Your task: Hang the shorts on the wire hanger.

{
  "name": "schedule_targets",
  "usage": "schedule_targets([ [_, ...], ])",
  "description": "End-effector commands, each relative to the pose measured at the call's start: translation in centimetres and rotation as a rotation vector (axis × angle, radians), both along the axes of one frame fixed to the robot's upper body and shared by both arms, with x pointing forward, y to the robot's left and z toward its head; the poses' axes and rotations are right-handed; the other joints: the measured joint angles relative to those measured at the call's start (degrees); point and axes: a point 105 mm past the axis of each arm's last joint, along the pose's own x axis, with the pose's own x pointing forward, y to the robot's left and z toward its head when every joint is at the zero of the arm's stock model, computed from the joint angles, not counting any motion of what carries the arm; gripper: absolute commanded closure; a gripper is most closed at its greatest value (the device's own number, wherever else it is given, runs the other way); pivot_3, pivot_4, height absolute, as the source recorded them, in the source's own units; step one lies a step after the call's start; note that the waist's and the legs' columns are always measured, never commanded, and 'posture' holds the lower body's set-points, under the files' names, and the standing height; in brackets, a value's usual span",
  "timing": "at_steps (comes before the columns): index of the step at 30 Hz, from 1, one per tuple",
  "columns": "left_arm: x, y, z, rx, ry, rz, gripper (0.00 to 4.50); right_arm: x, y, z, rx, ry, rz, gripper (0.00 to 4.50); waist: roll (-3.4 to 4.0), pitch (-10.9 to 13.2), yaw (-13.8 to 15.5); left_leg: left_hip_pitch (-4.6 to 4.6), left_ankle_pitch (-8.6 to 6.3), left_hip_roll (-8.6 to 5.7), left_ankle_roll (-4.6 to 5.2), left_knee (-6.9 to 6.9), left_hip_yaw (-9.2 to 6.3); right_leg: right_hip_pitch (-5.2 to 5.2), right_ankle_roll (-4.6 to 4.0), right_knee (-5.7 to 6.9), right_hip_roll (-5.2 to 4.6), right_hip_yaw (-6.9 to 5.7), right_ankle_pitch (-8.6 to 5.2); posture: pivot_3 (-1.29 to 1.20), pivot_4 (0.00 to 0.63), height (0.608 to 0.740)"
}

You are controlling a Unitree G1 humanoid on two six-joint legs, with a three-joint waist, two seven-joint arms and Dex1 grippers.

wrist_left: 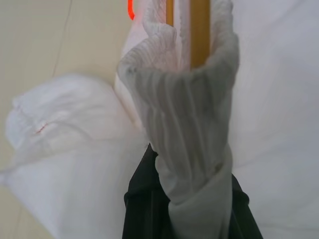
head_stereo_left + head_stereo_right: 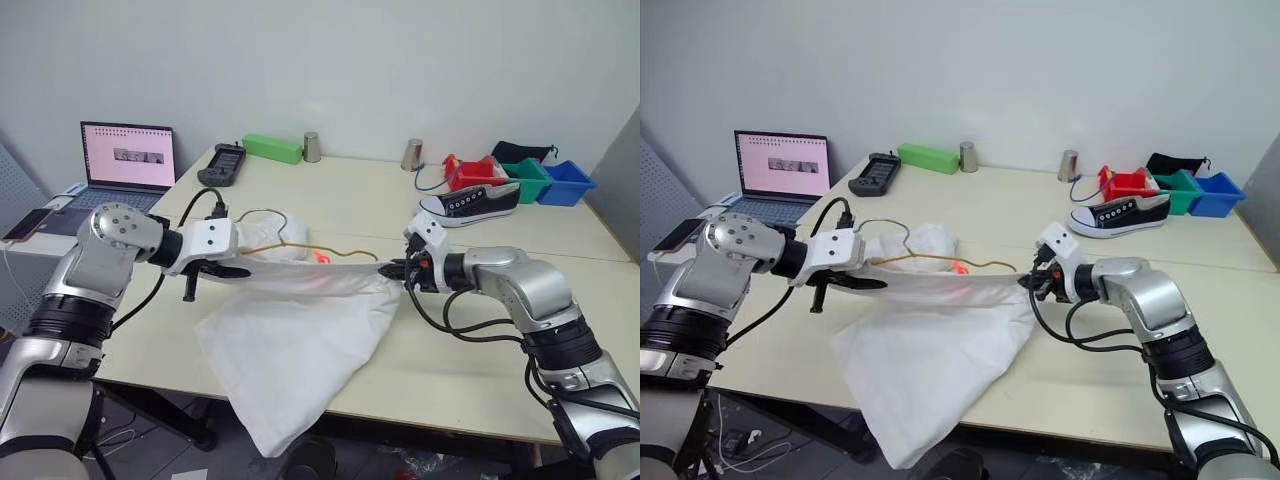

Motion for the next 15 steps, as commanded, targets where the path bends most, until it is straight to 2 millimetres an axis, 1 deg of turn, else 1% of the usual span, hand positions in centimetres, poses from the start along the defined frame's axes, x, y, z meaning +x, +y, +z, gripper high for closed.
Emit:
schedule_targets([
  [1,1.5,0.0,2.7,-0.057,-0.123,0.037,4.5,0.6,-1.2,1.1,-0.033,-0.05,-0.037,4.45,-0.01,0.0,0.0,0.0,0.0,0.0,0.0,0.0,0.0,0.01,0.0,0.0,0.0,0.0,0.0,0.45,0.0,0.74],
  [3,1.8,-0.5,3.4,-0.105,-0.141,0.037,4.5,0.4,-1.0,0.5,-0.027,-0.031,-0.036,4.45,-0.01,0.0,0.0,-0.01,0.0,-0.01,0.0,0.0,0.01,0.01,0.0,-0.01,0.0,0.0,0.0,0.45,0.0,0.74],
  [4,1.5,-0.6,3.4,-0.106,-0.127,0.024,4.5,0.4,-0.9,0.2,-0.023,-0.022,-0.038,4.45,-0.01,0.0,0.0,-0.01,0.0,-0.01,0.0,0.0,0.02,0.01,0.0,0.0,0.0,0.01,0.0,0.45,0.0,0.74],
  [7,0.6,-0.6,3.1,-0.107,-0.07,-0.002,4.5,0.7,-0.9,-0.2,-0.017,-0.011,-0.05,4.45,-0.01,0.0,-0.1,-0.01,0.0,0.0,0.0,0.0,0.03,0.0,0.0,0.0,0.0,0.01,0.01,0.46,0.0,0.74],
  [10,-0.6,-0.4,2.7,-0.105,0.003,-0.028,4.5,1.5,-1.2,-0.2,-0.01,-0.015,-0.082,4.45,-0.01,0.0,-0.3,0.01,0.0,0.02,0.0,0.0,0.03,0.0,-0.01,0.01,0.02,0.03,0.01,0.46,0.0,0.74],
  [15,-1.2,0.3,2.1,-0.055,0.039,-0.024,4.5,2.5,-2.1,0.1,-0.025,-0.034,-0.101,4.45,0.0,0.0,-0.2,0.01,0.0,0.03,0.0,0.0,0.0,0.0,-0.01,0.02,0.04,0.02,0.0,0.46,0.0,0.74],
])
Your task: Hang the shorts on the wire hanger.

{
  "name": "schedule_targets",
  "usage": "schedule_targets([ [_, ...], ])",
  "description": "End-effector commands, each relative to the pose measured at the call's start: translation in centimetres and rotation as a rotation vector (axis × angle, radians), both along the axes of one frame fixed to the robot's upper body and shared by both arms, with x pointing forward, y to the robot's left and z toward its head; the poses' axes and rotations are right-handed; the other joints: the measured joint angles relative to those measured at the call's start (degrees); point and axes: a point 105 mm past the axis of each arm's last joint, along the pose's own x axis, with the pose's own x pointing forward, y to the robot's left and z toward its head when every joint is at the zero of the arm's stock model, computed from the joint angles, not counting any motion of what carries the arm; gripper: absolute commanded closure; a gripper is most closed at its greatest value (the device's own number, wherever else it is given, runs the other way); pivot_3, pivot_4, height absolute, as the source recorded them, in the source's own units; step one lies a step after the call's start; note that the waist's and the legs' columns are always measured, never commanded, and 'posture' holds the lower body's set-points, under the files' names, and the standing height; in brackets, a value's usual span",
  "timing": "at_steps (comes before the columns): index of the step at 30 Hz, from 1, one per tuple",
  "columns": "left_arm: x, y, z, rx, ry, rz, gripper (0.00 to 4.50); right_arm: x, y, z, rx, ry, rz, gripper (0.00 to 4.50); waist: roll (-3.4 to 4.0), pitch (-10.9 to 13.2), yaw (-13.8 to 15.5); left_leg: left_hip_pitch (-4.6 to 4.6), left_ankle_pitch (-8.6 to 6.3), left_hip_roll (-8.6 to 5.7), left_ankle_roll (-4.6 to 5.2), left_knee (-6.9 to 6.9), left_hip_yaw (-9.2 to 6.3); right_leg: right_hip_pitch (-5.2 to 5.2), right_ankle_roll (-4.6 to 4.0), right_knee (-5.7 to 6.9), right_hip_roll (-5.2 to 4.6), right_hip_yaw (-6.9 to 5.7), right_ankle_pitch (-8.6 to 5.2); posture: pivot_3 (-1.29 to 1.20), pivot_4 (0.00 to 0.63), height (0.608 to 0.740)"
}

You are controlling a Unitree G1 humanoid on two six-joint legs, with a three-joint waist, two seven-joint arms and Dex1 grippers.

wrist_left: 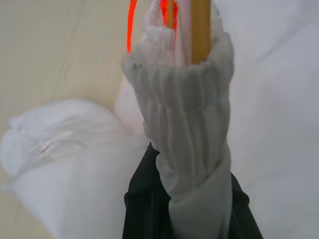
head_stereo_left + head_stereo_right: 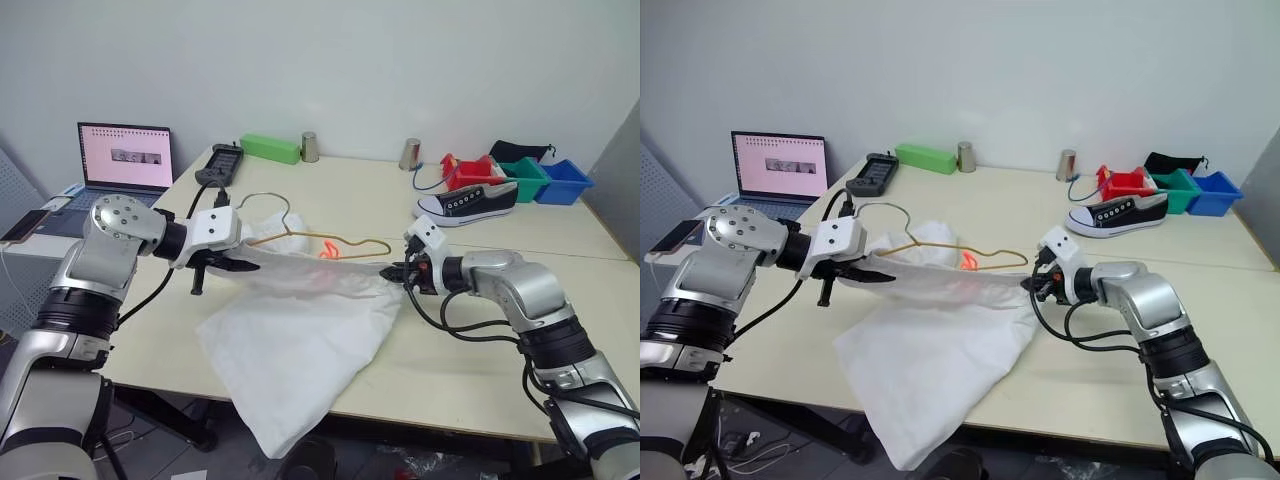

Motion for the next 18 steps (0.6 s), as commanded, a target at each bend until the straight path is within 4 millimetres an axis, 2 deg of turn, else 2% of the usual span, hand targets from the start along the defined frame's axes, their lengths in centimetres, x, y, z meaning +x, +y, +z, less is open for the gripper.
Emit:
schedule_targets([
  [1,-0.1,1.3,1.6,0.032,-0.046,0.024,4.5,1.5,-1.9,1.4,-0.046,-0.073,-0.063,4.45,0.0,0.0,0.1,0.0,0.0,0.0,0.0,0.0,0.01,0.0,0.0,0.0,0.0,0.0,0.0,0.46,0.0,0.74],
  [6,0.5,2.3,1.0,0.101,-0.076,0.05,4.5,1.2,-2.0,2.1,-0.06,-0.093,-0.03,4.45,0.0,0.0,0.1,0.0,0.0,-0.01,0.0,0.0,0.01,0.0,0.0,-0.03,0.0,0.01,0.0,0.46,0.0,0.74],
  [12,1.5,1.8,1.4,0.063,-0.12,0.061,4.5,0.6,-2.0,2.3,-0.078,-0.098,-0.006,4.45,0.0,0.0,0.2,-0.01,0.0,0.0,0.0,0.0,0.0,0.0,0.0,-0.02,0.0,-0.01,0.0,0.44,0.0,0.74],
  [18,0.7,2.9,0.0,0.187,-0.068,0.025,4.5,0.3,-2.1,3.1,-0.084,-0.12,-0.007,4.45,0.0,0.0,0.0,-0.01,0.0,0.0,0.0,0.0,0.02,0.0,0.0,-0.02,0.0,-0.01,0.0,0.43,0.0,0.74],
])
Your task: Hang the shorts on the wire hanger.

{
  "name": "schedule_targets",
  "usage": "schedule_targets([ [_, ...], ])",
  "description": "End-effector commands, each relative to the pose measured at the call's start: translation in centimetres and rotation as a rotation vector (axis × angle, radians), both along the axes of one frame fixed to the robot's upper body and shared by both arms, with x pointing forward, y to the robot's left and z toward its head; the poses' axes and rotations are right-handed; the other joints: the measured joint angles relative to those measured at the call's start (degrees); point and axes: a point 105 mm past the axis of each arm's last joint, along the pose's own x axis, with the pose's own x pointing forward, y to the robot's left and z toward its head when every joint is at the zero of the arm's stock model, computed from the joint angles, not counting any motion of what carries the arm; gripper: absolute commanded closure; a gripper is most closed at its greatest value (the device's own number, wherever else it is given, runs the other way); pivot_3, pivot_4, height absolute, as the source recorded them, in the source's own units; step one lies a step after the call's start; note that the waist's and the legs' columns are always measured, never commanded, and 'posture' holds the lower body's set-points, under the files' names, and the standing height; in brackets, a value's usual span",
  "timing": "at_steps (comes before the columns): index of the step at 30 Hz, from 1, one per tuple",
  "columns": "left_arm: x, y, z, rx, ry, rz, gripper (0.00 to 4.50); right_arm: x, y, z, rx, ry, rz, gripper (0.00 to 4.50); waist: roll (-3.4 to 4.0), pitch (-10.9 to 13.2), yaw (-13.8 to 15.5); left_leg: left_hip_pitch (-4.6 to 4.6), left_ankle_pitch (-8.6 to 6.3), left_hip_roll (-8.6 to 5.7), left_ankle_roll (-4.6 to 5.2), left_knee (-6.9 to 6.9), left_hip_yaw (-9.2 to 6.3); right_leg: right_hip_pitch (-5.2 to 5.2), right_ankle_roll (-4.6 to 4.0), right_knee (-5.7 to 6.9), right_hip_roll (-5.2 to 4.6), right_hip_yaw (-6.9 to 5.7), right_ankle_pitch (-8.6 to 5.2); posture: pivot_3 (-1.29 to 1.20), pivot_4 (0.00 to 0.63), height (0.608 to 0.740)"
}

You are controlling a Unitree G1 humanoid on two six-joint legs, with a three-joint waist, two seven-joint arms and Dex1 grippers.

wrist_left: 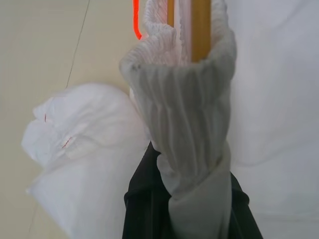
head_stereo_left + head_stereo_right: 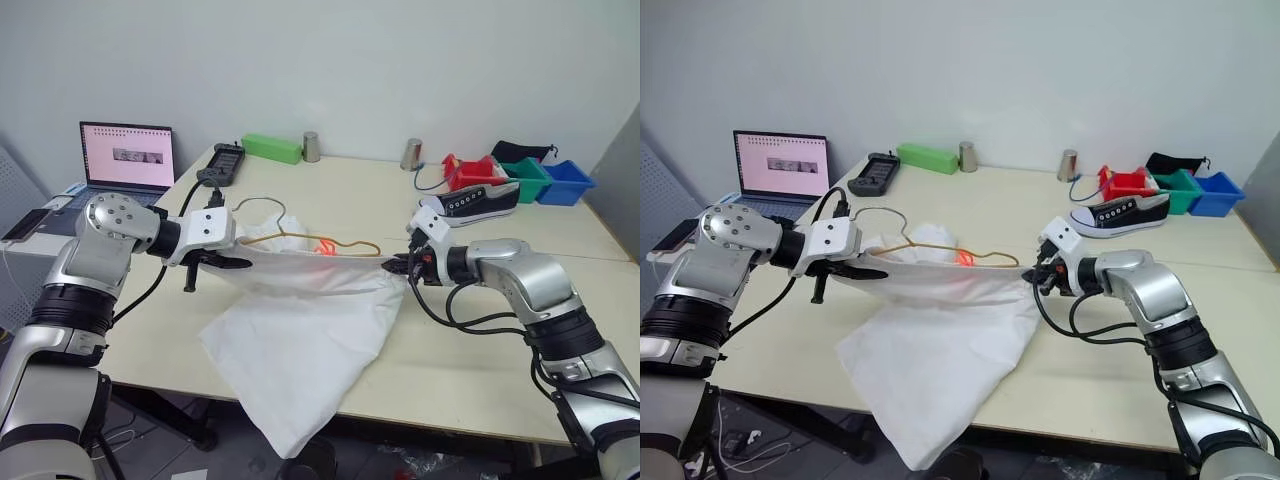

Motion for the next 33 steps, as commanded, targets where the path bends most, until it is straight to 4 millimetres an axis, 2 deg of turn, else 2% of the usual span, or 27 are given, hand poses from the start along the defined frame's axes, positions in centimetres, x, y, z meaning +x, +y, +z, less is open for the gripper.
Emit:
schedule_targets([
  [1,-0.2,2.2,0.2,0.12,-0.008,0.029,4.5,0.7,-1.8,1.9,-0.033,-0.072,-0.067,4.45,0.0,0.0,0.0,0.0,0.0,0.01,0.0,0.0,-0.01,0.0,0.0,0.0,0.0,0.0,0.0,0.42,0.0,0.74],
  [6,0.4,3.8,-0.7,0.235,-0.04,0.056,4.5,0.4,-1.1,4.2,-0.054,-0.153,-0.039,4.45,0.0,0.0,0.0,0.0,0.0,0.01,0.0,0.0,-0.01,-0.01,0.0,0.0,0.02,-0.02,0.0,0.42,0.0,0.74],
  [10,0.9,4.1,-0.8,0.26,-0.069,0.064,4.5,-0.1,-0.2,6.0,-0.068,-0.22,-0.007,4.45,0.01,0.0,0.0,-0.01,0.0,0.01,0.0,0.0,-0.01,0.0,0.0,-0.01,0.02,-0.05,0.0,0.41,0.0,0.74],
  [14,3.2,1.4,-0.2,0.16,-0.195,0.078,4.5,-0.7,2.4,8.1,-0.068,-0.319,0.038,4.45,0.01,0.0,0.0,-0.01,0.0,0.01,0.0,0.01,-0.03,0.0,0.01,-0.02,0.01,-0.06,0.0,0.4,0.0,0.74],
  [15,3.6,0.4,-0.1,0.129,-0.214,0.071,4.5,-1.0,3.3,8.5,-0.061,-0.339,0.054,4.45,0.01,0.0,0.0,0.0,0.0,0.0,0.0,0.01,-0.02,0.01,0.01,-0.01,0.01,-0.06,0.0,0.4,0.0,0.74],
  [17,4.6,-3.0,0.4,0.025,-0.271,0.044,4.5,-1.5,5.3,9.1,-0.047,-0.379,0.081,4.45,0.0,0.0,0.0,0.0,0.0,-0.01,0.0,0.01,-0.01,0.01,0.01,0.0,-0.01,-0.05,0.01,0.38,0.0,0.74],
  [20,4.6,-6.4,0.6,-0.068,-0.278,-0.001,4.5,-1.5,6.4,8.7,-0.061,-0.41,0.079,4.45,-0.13,-0.1,-0.1,-0.03,0.0,0.0,0.0,0.02,-0.05,0.01,0.02,0.0,-0.02,-0.03,0.02,0.37,0.0,0.74],
  [24,4.4,-8.2,0.7,-0.102,-0.294,-0.03,4.5,-0.9,6.1,7.9,-0.115,-0.435,0.053,4.45,-0.15,-0.1,-0.7,-0.03,0.0,-0.03,-0.01,0.03,0.05,0.0,0.01,0.01,-0.03,0.08,0.03,0.37,0.0,0.74],
  [33,5.0,-8.9,1.7,-0.145,-0.356,-0.009,4.5,-0.5,4.1,6.0,-0.252,-0.457,0.065,4.45,-0.14,-0.1,-2.1,0.03,0.0,0.0,0.0,0.03,-0.02,0.02,0.0,0.07,-0.01,0.03,0.03,0.38,0.0,0.74],
])
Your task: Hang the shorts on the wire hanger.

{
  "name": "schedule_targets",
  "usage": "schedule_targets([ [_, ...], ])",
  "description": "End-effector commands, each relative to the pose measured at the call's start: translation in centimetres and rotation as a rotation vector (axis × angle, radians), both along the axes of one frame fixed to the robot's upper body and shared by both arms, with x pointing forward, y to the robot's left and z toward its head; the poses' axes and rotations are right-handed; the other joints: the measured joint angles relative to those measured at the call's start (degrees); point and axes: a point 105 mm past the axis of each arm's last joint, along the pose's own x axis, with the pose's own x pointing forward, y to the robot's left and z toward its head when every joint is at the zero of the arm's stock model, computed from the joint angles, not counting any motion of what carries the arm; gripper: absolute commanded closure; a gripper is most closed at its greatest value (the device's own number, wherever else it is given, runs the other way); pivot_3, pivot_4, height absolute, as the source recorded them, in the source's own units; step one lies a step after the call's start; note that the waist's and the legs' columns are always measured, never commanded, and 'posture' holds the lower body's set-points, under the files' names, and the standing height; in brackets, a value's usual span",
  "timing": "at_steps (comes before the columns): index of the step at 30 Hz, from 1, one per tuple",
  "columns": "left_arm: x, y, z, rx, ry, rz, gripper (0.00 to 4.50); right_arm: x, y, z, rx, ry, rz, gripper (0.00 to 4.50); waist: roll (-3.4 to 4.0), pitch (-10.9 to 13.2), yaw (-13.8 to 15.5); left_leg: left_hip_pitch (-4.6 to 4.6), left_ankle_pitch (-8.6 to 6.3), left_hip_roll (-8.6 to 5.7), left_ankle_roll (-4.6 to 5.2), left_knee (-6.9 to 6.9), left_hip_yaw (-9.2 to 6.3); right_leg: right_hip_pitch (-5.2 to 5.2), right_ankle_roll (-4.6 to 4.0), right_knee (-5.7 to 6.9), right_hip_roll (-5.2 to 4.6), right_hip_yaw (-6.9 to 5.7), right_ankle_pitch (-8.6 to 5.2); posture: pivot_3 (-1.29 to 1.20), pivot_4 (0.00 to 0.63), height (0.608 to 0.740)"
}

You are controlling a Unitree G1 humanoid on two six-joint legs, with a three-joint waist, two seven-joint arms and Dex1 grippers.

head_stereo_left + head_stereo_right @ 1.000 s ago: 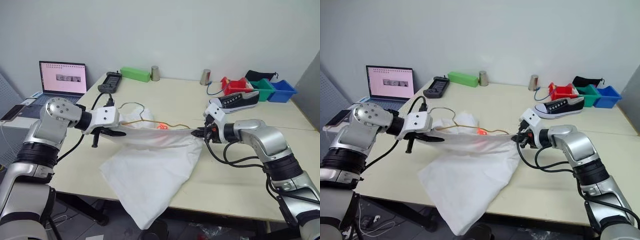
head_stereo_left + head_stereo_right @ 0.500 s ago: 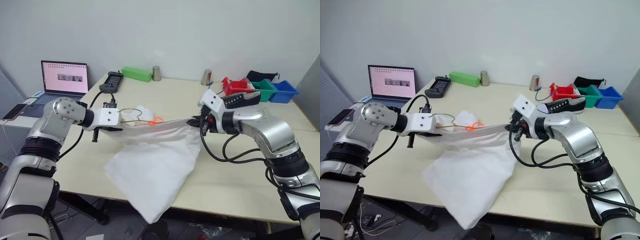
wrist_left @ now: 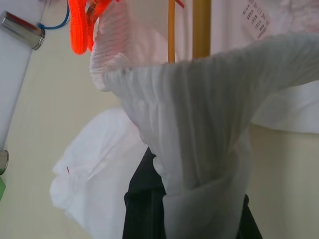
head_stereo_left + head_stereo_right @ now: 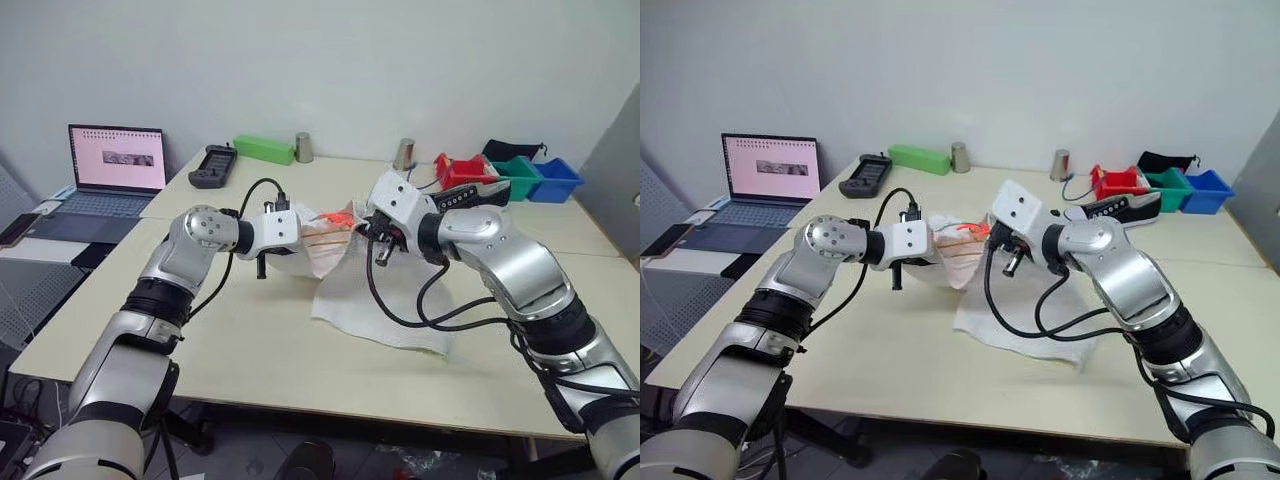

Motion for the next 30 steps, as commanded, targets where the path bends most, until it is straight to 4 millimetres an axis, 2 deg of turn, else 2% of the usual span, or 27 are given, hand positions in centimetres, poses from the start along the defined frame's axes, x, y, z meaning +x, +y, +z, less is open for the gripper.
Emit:
schedule_targets([
  [1,0.3,-1.1,3.2,-0.061,-0.121,-0.039,4.5,0.3,-0.9,-0.5,-0.042,-0.006,-0.012,4.18,0.0,0.0,-0.1,0.0,0.0,0.0,0.0,0.0,0.0,0.0,0.0,-0.01,0.0,0.0,0.0,0.38,0.0,0.74],
  [5,0.2,-1.1,3.1,-0.063,-0.124,-0.043,4.5,0.5,-1.5,-0.3,-0.073,-0.012,-0.004,3.28,0.0,0.0,-0.2,0.0,0.0,0.0,0.0,0.0,0.0,0.0,0.0,0.0,0.0,0.0,0.0,0.38,0.0,0.74],
  [10,0.1,-1.3,3.1,-0.067,-0.137,-0.058,4.5,0.6,-2.7,-0.3,-0.132,-0.001,-0.006,1.94,0.0,0.0,-0.2,0.0,0.0,-0.01,0.0,0.0,0.01,0.01,-0.01,-0.02,0.0,0.01,0.0,0.38,0.0,0.74],
  [17,-0.9,-2.5,3.8,-0.1,-0.143,-0.136,4.5,2.5,-3.9,-2.1,-0.261,-0.032,-0.032,0.35,0.0,0.0,-0.2,0.0,0.0,0.0,0.0,0.01,0.02,0.0,-0.01,0.0,0.0,0.02,0.0,0.39,0.0,0.74],
  [25,-2.2,-3.0,4.1,-0.115,-0.13,-0.193,4.5,4.2,-3.9,-3.6,-0.396,-0.086,0.007,0.35,0.0,0.0,-0.1,0.01,0.01,0.0,-0.01,0.01,0.04,0.0,-0.01,0.0,0.0,0.05,0.0,0.42,0.0,0.74],
  [29,-2.3,-2.4,4.3,-0.096,-0.155,-0.185,4.5,4.7,-3.9,-3.9,-0.468,-0.127,0.052,0.35,0.0,0.0,0.2,0.01,0.0,0.01,-0.01,0.01,0.05,-0.01,-0.01,0.0,-0.01,0.08,0.0,0.45,0.0,0.74],
  [30,-2.3,-2.3,4.4,-0.095,-0.159,-0.179,4.5,4.8,-3.9,-4.0,-0.475,-0.132,0.057,0.52,0.0,0.0,0.4,0.0,0.0,0.01,-0.01,0.01,0.05,-0.01,-0.01,-0.01,-0.01,0.07,0.0,0.45,0.0,0.74],
])
